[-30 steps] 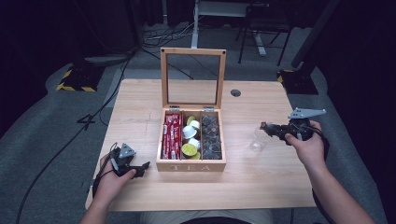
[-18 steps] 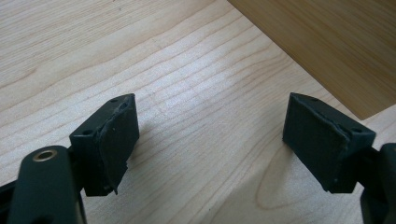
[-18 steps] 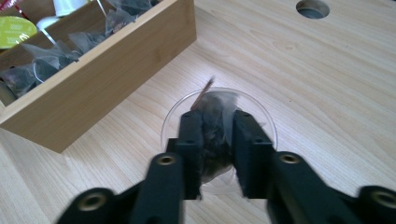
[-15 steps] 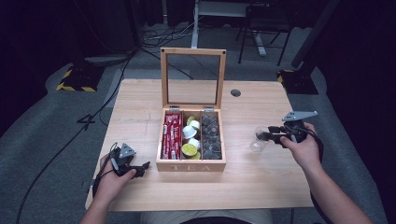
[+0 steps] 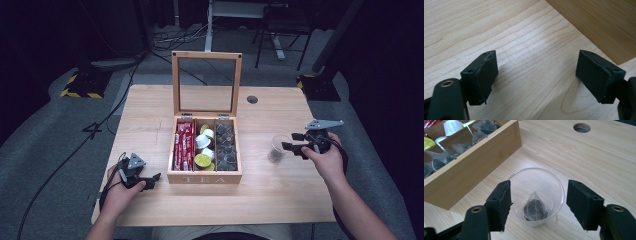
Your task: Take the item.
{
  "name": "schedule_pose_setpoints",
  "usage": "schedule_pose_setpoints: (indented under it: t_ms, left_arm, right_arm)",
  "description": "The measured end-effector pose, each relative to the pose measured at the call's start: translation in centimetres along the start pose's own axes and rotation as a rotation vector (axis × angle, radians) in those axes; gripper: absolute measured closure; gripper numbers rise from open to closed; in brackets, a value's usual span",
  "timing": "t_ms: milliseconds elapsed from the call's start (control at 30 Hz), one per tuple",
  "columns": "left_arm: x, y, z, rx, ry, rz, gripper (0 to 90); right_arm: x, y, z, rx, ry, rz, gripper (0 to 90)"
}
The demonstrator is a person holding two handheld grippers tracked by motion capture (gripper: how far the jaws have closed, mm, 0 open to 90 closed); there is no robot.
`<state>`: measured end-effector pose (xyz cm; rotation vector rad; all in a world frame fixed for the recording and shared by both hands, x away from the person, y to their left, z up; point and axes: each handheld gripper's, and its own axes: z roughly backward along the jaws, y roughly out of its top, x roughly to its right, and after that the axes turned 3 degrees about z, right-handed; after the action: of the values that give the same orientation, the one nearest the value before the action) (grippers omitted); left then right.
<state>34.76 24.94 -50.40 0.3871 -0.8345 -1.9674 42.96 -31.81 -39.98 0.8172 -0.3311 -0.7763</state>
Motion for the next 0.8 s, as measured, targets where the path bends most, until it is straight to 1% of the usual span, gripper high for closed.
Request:
schedule_pose_setpoints:
  t_ms: [167, 233, 267, 300, 400, 433, 467, 500, 533, 600, 633, 667, 700, 733, 767, 800]
  left_arm:
    - [0.0, 0.0, 0.0, 0.002, 0.000, 0.001, 18.4]
    - [0.0, 0.0, 0.0, -0.001, -0.001, 0.001, 18.4]
    - [0.0, 0.0, 0.0, -0.002, -0.001, 0.000, 18.4]
    - [0.0, 0.1, 0.0, -0.002, 0.000, 0.002, 18.4]
    - [-0.1, 0.1, -0.1, -0.003, 0.000, -0.001, 18.2]
    - [-0.1, 0.1, -0.1, -0.003, 0.000, -0.001, 18.2]
    - [-0.1, 0.1, -0.1, -0.003, 0.000, 0.000, 18.2]
    - [-0.1, 0.1, -0.1, -0.003, 0.000, -0.001, 18.2]
    - [-0.1, 0.1, -0.1, -0.003, 0.000, -0.001, 18.2]
    - [-0.1, 0.1, -0.1, -0.001, 0.001, 0.001, 18.2]
    - [-0.1, 0.1, -0.1, 0.000, 0.003, 0.003, 18.2]
    - [-0.1, 0.1, -0.1, 0.002, 0.006, 0.002, 18.2]
    - [-0.1, 0.1, -0.1, 0.002, 0.005, 0.004, 18.2]
    - [-0.1, 0.1, -0.1, 0.002, 0.005, 0.004, 18.2]
    - [-0.1, 0.1, -0.1, 0.002, 0.005, 0.004, 18.2]
    - [-0.1, 0.1, -0.1, 0.002, 0.005, 0.003, 18.2]
  right_arm:
    - [-0.1, 0.3, -0.2, 0.028, 0.020, 0.004, 29.3]
    - [-0.2, 0.6, -0.1, 0.053, 0.025, 0.006, 25.8]
    - [-0.3, 1.1, 0.1, 0.076, 0.021, 0.007, 23.9]
    - [-0.3, 1.1, 0.1, 0.076, 0.021, 0.007, 23.9]
    - [-0.4, 1.8, 0.5, 0.104, 0.017, 0.007, 22.3]
    - [-0.5, 2.2, 0.7, 0.125, 0.016, 0.001, 20.3]
    - [-0.5, 2.2, 0.7, 0.125, 0.016, 0.001, 20.3]
    - [-0.5, 2.6, 0.8, 0.149, 0.024, -0.005, 18.8]
    - [-0.5, 2.6, 0.8, 0.149, 0.024, -0.005, 18.8]
    - [-0.5, 3.0, 0.8, 0.169, 0.030, -0.009, 16.7]
    - [-0.6, 3.3, 0.8, 0.190, 0.034, -0.015, 16.2]
    - [-0.6, 3.6, 0.8, 0.198, 0.035, -0.017, 16.1]
    - [-0.8, 4.2, 0.8, 0.221, 0.029, -0.019, 15.5]
    - [-0.8, 4.2, 0.8, 0.221, 0.029, -0.019, 15.5]
    - [-0.9, 4.5, 0.8, 0.230, 0.030, -0.023, 15.5]
    - [-0.9, 5.0, 0.8, 0.241, 0.034, -0.017, 15.5]
